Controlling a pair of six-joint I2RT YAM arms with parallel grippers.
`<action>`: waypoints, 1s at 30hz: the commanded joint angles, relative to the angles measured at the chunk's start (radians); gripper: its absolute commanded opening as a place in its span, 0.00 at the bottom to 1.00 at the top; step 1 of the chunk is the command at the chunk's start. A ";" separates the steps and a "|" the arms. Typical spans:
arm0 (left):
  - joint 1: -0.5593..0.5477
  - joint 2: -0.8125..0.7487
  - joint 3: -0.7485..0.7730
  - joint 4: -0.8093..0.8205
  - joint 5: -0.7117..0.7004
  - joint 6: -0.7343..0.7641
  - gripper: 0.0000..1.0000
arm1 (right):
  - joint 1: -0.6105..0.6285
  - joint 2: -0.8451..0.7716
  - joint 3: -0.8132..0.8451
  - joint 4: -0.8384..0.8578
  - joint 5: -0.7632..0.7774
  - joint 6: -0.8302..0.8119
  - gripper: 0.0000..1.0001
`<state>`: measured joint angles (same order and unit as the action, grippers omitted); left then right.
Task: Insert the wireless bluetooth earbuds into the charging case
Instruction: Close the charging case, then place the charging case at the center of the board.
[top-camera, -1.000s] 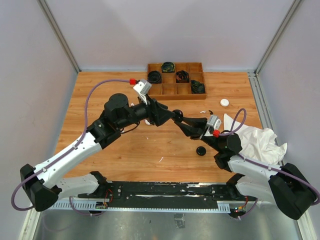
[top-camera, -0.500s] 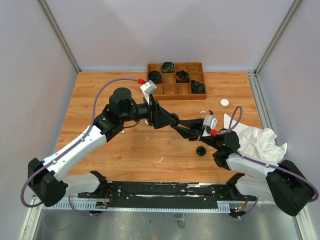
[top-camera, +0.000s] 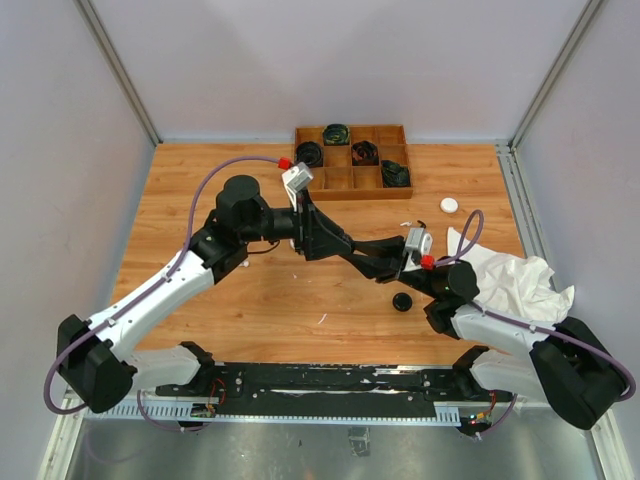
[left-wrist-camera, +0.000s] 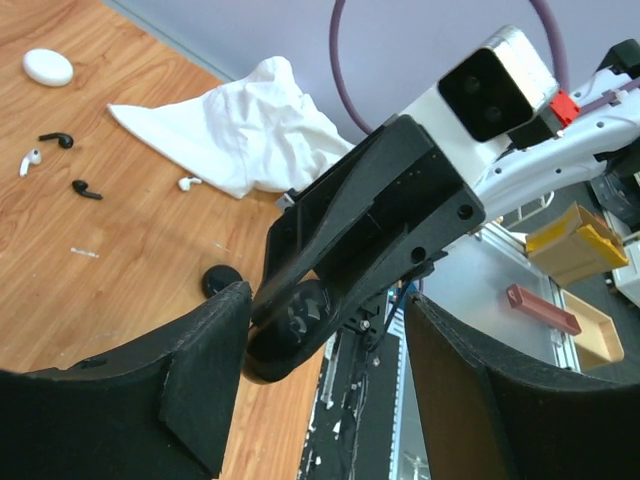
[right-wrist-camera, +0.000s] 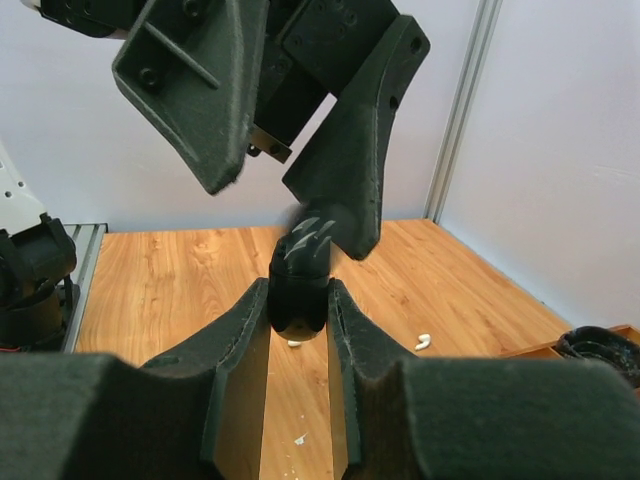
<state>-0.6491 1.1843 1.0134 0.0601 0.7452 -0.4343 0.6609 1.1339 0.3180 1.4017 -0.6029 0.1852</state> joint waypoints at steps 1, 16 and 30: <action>0.003 -0.041 -0.011 0.067 0.051 -0.002 0.67 | 0.013 0.003 0.014 0.000 -0.017 0.034 0.02; 0.012 -0.198 -0.125 -0.143 -0.535 0.050 0.78 | 0.014 -0.155 0.033 -0.595 0.124 0.080 0.05; 0.016 -0.363 -0.455 -0.150 -0.932 -0.181 0.99 | 0.015 0.002 0.162 -1.089 0.256 0.253 0.07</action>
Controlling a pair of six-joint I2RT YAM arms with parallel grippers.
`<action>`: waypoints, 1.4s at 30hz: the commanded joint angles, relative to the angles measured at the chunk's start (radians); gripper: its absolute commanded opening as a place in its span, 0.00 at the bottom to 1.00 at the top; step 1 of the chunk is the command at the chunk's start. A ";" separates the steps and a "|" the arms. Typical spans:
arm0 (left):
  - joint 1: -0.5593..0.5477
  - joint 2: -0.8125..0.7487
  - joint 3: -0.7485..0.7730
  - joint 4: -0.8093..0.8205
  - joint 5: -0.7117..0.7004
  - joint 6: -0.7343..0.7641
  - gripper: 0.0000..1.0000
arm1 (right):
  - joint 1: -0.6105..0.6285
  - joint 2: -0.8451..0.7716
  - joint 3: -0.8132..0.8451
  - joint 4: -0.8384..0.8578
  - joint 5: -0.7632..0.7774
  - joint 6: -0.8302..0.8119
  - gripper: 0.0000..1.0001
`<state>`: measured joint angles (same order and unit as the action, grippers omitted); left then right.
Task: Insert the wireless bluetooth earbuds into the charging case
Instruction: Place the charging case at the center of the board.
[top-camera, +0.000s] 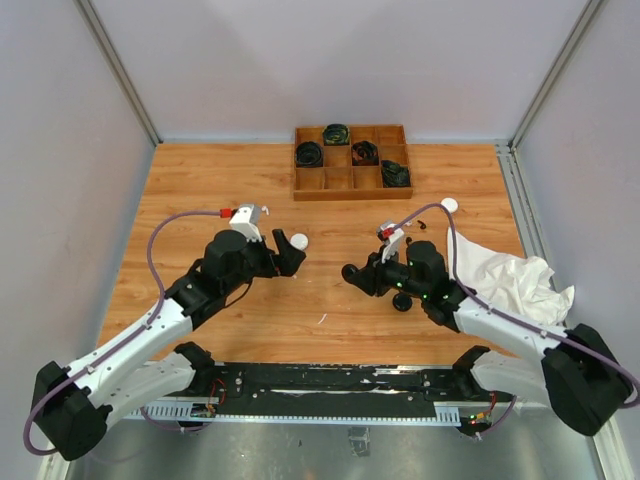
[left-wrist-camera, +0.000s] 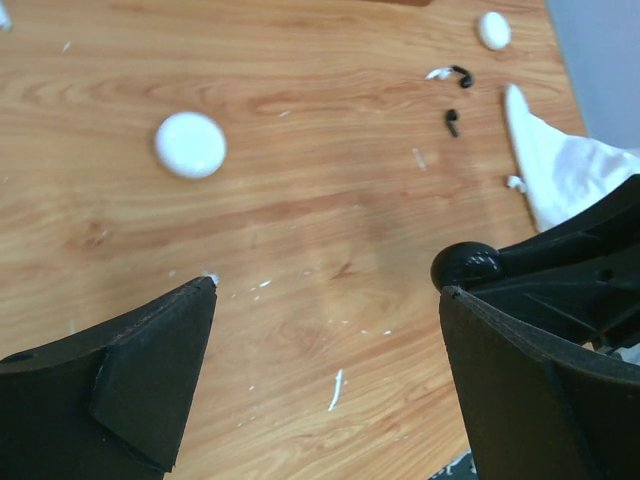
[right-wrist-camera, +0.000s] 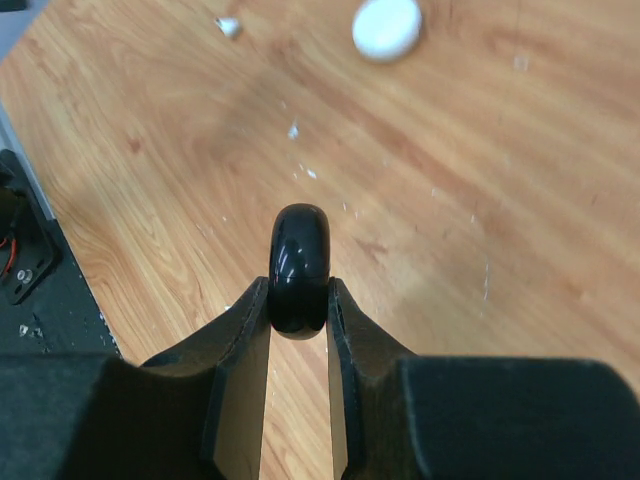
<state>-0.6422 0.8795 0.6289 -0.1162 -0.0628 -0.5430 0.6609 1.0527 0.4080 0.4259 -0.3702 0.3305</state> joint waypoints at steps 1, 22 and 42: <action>0.009 -0.076 -0.095 0.039 -0.125 -0.076 0.99 | 0.015 0.117 0.093 -0.132 0.014 0.122 0.07; 0.009 -0.297 -0.270 0.041 0.037 -0.021 0.99 | 0.043 0.435 0.156 -0.237 0.088 0.346 0.39; 0.009 -0.068 -0.202 0.201 0.218 0.044 0.99 | 0.033 -0.107 0.159 -0.778 0.520 0.134 0.65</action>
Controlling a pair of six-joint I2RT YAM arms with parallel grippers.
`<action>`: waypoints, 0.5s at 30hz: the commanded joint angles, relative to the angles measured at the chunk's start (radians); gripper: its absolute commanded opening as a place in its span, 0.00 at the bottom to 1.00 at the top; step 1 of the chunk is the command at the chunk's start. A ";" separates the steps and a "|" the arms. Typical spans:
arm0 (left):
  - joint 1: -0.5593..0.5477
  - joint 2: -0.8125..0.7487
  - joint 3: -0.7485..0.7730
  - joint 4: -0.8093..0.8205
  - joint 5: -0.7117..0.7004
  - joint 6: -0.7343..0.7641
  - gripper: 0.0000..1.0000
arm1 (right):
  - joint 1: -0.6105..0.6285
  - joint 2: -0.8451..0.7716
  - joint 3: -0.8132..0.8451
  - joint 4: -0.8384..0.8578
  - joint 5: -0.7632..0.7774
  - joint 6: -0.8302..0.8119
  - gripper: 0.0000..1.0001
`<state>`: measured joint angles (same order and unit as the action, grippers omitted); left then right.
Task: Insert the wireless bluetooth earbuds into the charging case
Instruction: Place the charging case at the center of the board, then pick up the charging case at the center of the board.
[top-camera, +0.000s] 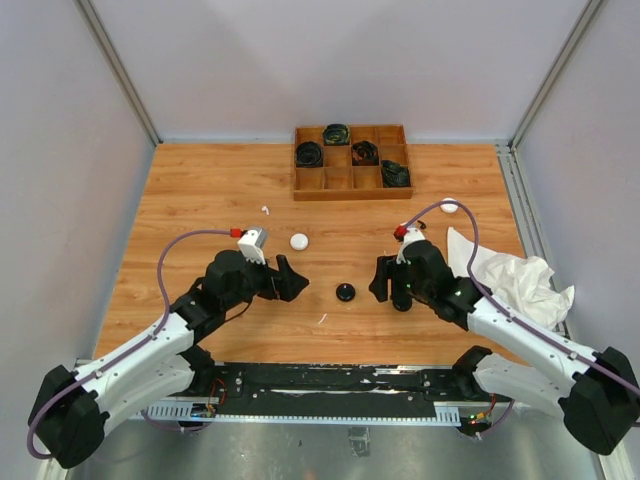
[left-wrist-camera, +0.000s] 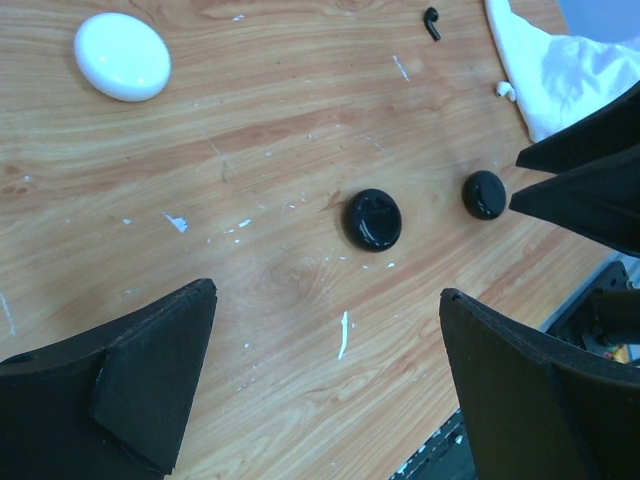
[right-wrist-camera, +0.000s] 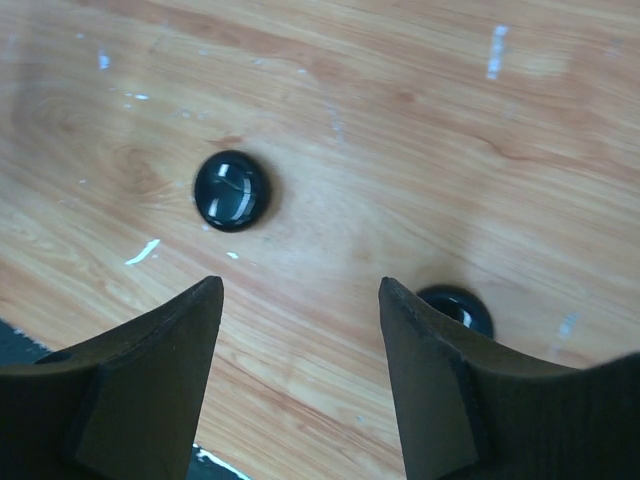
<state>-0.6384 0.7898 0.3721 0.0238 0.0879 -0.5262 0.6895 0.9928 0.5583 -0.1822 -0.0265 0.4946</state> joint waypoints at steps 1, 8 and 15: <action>0.005 0.028 0.058 0.065 0.081 0.023 0.99 | 0.000 -0.054 0.010 -0.189 0.188 -0.020 0.66; 0.005 0.061 0.073 0.077 0.125 0.014 0.98 | -0.043 0.021 0.044 -0.281 0.220 0.019 0.66; 0.005 0.100 0.073 0.109 0.150 -0.002 0.97 | -0.057 0.143 0.077 -0.286 0.204 -0.019 0.67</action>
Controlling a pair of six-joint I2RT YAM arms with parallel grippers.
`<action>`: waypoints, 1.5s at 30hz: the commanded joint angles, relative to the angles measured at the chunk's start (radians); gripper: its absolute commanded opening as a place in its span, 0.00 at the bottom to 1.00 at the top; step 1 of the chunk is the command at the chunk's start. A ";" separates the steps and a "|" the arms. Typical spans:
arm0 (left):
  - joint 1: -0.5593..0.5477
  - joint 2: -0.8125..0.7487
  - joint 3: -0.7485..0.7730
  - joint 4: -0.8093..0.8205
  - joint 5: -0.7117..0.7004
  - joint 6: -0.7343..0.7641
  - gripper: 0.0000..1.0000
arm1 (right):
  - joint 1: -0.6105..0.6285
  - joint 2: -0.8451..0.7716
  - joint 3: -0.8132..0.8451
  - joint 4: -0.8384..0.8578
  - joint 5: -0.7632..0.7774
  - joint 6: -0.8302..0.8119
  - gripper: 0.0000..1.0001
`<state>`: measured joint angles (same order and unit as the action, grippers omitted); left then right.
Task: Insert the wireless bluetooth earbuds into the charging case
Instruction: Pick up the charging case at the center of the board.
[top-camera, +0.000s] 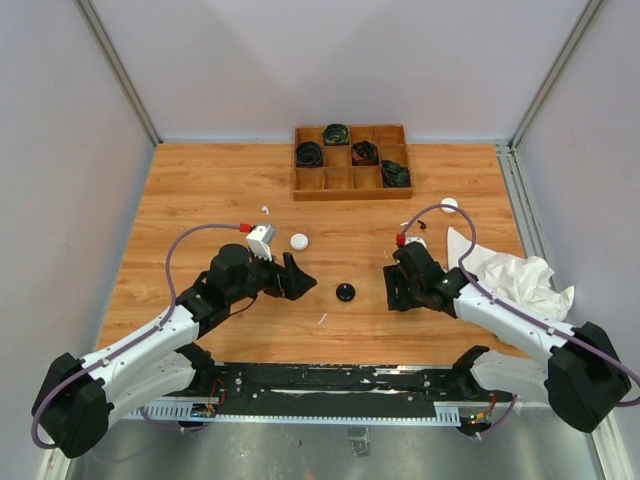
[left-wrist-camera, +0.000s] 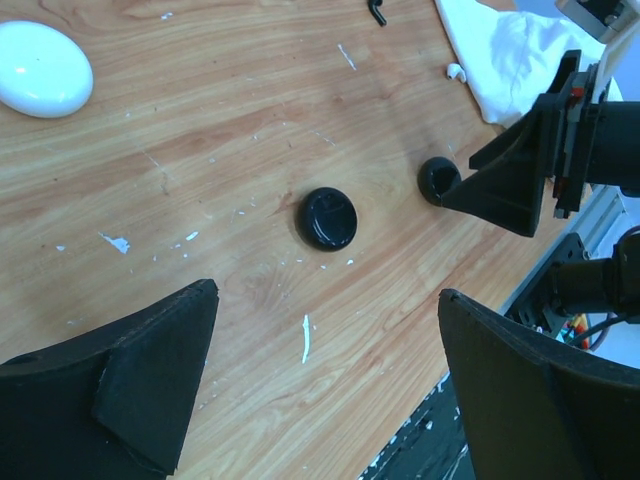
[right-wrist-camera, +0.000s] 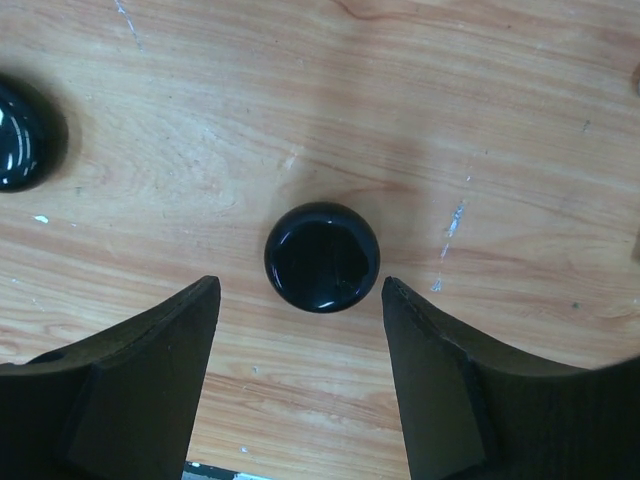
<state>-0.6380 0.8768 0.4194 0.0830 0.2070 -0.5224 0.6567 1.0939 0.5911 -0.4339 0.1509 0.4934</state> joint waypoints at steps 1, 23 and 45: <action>0.004 0.015 0.023 0.059 0.038 -0.011 0.96 | -0.025 0.057 0.047 -0.033 0.027 -0.024 0.67; 0.012 0.075 0.027 0.164 0.120 -0.077 0.94 | -0.060 0.176 0.074 0.037 -0.100 -0.127 0.47; 0.110 0.163 0.057 0.319 0.440 -0.196 0.81 | 0.307 0.004 0.194 0.294 -0.083 -0.891 0.46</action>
<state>-0.5358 1.0332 0.4374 0.3428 0.5617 -0.7044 0.9073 1.1599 0.7956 -0.2703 0.0544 -0.1596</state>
